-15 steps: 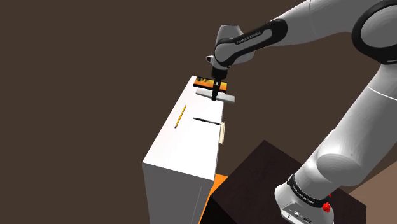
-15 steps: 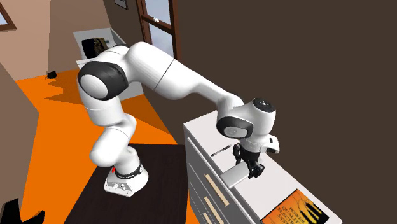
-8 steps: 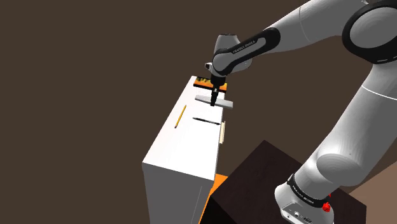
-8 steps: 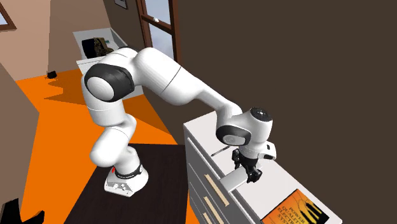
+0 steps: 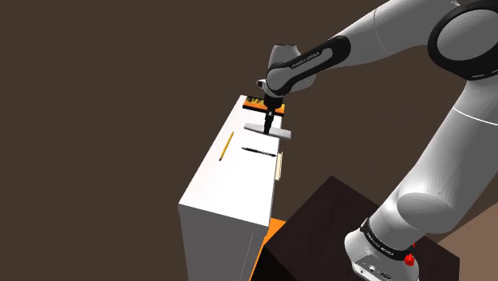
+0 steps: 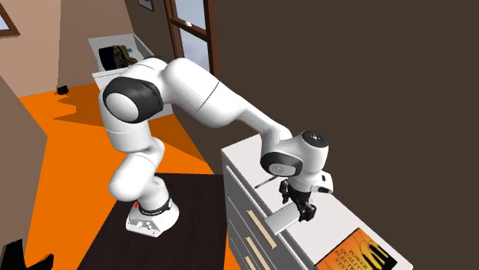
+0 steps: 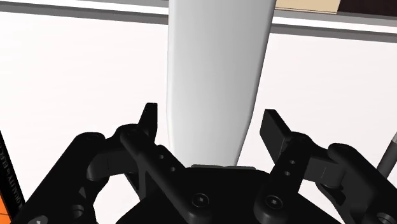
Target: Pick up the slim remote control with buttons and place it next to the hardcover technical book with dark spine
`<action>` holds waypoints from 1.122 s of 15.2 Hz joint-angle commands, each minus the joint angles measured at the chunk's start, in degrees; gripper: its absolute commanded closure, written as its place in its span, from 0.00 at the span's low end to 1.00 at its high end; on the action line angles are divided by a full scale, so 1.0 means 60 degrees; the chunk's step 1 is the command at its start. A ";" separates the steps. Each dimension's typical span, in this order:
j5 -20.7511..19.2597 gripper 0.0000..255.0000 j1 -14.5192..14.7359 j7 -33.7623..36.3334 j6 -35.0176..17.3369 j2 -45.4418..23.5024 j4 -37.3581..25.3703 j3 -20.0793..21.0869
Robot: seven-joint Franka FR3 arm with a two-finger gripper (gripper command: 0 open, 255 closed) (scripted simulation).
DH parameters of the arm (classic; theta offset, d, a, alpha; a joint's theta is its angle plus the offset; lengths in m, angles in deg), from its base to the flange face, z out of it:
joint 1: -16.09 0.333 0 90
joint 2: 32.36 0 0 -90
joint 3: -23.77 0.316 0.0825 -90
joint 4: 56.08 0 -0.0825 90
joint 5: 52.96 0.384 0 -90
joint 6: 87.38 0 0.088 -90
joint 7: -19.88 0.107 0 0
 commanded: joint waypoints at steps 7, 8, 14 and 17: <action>-0.0014 0.00 0.0006 0.0011 0.0607 0.0355 -0.0254 0.0001; -0.0020 0.00 0.0009 0.0015 0.0913 0.0515 -0.0401 0.0002; -0.0024 0.00 0.0011 0.0019 0.1155 0.0633 -0.0525 0.0004; -0.0024 0.00 0.0011 0.0019 0.1155 0.0633 -0.0525 0.0004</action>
